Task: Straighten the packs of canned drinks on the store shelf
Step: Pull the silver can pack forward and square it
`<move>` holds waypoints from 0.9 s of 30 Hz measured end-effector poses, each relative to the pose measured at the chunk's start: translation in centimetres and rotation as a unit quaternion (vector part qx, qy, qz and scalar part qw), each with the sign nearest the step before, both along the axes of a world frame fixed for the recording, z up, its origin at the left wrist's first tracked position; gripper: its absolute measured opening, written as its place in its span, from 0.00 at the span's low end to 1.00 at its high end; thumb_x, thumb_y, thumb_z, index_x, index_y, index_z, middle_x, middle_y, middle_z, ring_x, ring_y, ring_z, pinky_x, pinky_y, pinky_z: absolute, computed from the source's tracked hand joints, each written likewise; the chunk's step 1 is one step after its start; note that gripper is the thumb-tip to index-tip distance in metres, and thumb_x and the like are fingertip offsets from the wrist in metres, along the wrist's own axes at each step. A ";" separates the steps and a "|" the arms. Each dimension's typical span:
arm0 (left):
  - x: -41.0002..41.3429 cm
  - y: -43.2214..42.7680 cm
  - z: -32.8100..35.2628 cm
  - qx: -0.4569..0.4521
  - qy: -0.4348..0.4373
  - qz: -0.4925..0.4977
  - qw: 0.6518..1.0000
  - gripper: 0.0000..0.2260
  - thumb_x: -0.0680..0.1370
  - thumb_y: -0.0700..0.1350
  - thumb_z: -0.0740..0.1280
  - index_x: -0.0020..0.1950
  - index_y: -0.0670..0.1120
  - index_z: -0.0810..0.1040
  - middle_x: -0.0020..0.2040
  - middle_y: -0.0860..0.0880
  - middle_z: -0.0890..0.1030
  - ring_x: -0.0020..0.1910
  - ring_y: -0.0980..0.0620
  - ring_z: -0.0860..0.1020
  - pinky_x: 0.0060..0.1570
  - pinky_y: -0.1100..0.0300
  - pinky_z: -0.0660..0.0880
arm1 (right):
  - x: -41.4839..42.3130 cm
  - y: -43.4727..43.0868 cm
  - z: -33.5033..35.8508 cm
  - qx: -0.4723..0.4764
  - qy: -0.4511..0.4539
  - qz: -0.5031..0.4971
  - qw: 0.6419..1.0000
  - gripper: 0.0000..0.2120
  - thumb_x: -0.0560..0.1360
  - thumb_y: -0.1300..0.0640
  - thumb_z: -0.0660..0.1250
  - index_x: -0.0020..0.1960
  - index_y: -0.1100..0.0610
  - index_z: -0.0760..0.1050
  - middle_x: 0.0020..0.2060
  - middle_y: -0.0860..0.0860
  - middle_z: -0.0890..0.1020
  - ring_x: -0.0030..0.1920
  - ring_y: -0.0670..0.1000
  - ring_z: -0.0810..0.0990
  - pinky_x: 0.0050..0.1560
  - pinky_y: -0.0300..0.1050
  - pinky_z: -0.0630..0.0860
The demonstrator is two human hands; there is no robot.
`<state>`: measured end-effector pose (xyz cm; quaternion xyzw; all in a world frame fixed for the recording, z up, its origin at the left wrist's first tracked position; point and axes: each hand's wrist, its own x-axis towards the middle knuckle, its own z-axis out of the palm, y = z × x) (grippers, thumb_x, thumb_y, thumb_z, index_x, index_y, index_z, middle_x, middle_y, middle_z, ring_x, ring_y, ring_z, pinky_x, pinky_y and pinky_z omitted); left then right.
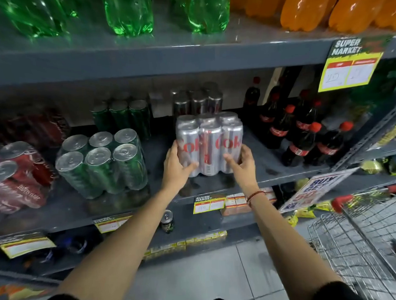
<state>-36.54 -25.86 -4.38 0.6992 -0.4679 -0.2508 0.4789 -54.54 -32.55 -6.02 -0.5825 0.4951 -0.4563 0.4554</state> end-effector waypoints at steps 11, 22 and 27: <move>-4.7 3.8 -0.1 -0.080 0.001 0.137 0.987 0.30 0.74 0.40 0.68 0.73 0.46 0.60 0.70 0.43 0.64 0.69 0.46 0.68 0.68 0.50 0.67 | -0.6 0.0 3.4 0.008 -0.156 -0.086 0.984 0.18 0.78 0.52 0.63 0.65 0.59 0.68 0.52 0.45 0.75 0.52 0.39 0.75 0.57 0.36 0.70; -11.6 2.5 1.1 0.014 0.056 -0.018 0.998 0.53 0.69 0.54 0.74 0.76 0.45 0.35 0.77 0.46 0.36 0.76 0.54 0.42 0.72 0.58 0.46 | 0.6 -4.3 8.0 0.097 -0.050 0.059 0.992 0.39 0.67 0.27 0.61 0.64 0.55 0.74 0.60 0.54 0.81 0.59 0.52 0.80 0.65 0.52 0.74; -8.1 0.8 0.4 0.036 0.020 -0.002 0.999 0.63 0.59 0.55 0.80 0.76 0.48 0.35 0.79 0.43 0.49 0.76 0.45 0.55 0.72 0.50 0.59 | -0.6 -1.5 7.2 0.042 -0.020 -0.007 0.999 0.24 0.74 0.35 0.60 0.43 0.57 0.76 0.48 0.56 0.78 0.51 0.54 0.77 0.59 0.49 0.71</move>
